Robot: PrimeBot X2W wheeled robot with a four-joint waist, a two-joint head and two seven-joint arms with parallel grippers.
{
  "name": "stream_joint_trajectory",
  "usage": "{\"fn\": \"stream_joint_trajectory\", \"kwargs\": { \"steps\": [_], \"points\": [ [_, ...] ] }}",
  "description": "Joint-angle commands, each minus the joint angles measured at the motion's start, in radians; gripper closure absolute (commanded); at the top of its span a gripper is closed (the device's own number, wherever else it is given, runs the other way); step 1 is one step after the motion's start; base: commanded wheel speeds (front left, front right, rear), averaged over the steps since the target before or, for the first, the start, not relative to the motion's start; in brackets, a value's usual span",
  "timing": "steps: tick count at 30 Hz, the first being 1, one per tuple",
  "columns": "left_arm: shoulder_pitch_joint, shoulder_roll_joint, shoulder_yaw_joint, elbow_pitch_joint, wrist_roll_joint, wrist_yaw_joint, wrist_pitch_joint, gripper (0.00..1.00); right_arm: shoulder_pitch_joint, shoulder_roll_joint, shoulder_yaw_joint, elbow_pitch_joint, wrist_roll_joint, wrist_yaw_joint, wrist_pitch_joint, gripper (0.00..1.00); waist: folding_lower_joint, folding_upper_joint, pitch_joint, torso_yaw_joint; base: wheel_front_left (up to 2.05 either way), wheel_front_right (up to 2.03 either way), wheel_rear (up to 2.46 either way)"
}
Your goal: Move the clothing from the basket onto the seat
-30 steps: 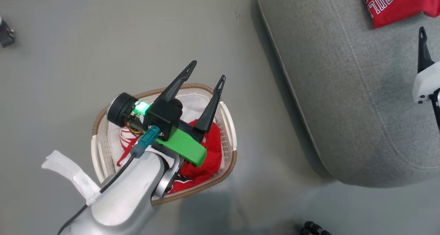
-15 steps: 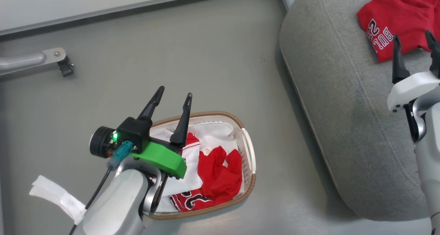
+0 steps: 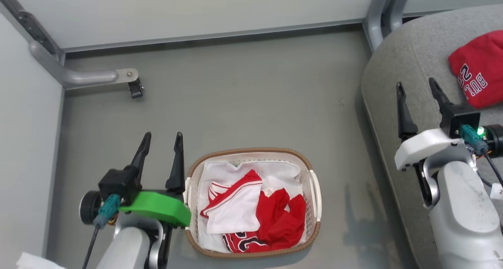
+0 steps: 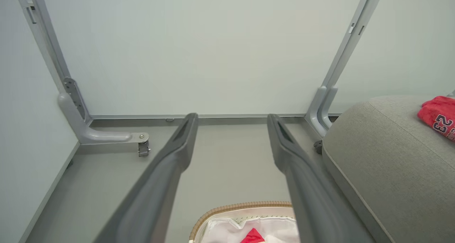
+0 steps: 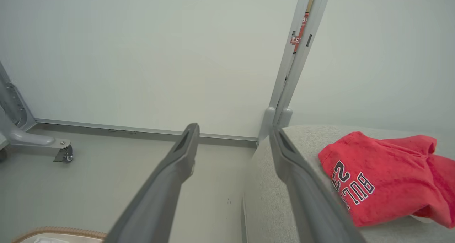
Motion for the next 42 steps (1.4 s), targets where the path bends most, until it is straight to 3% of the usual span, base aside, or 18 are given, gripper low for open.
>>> {"fn": "stream_joint_trajectory", "kwargs": {
  "steps": [1,13,21,42],
  "points": [
    [0.045,-0.011,0.021,0.000,0.007,-0.007,-0.003,0.00,0.043,0.007,-0.002,-0.017,0.008,-0.001,-0.005,0.00,0.0000,0.0000,-0.050,0.038,0.00,0.00,0.00],
    [0.223,-0.070,0.171,-0.033,0.070,-0.036,-0.002,0.00,0.269,0.045,0.054,-0.157,0.083,-0.001,-0.005,0.00,0.0000,0.0000,-0.125,0.070,0.00,0.00,0.00],
    [0.276,-0.090,0.228,-0.046,0.101,-0.061,-0.002,0.00,0.392,0.045,0.127,-0.218,0.152,-0.001,-0.005,0.00,0.0000,0.0000,-0.157,0.054,0.00,0.00,0.00],
    [0.315,-0.108,0.237,-0.018,0.133,-0.097,-0.002,0.00,0.444,0.045,0.140,-0.236,0.172,-0.001,-0.005,0.00,0.0000,0.0000,-0.187,0.036,0.00,0.00,0.00]
  ]
}}
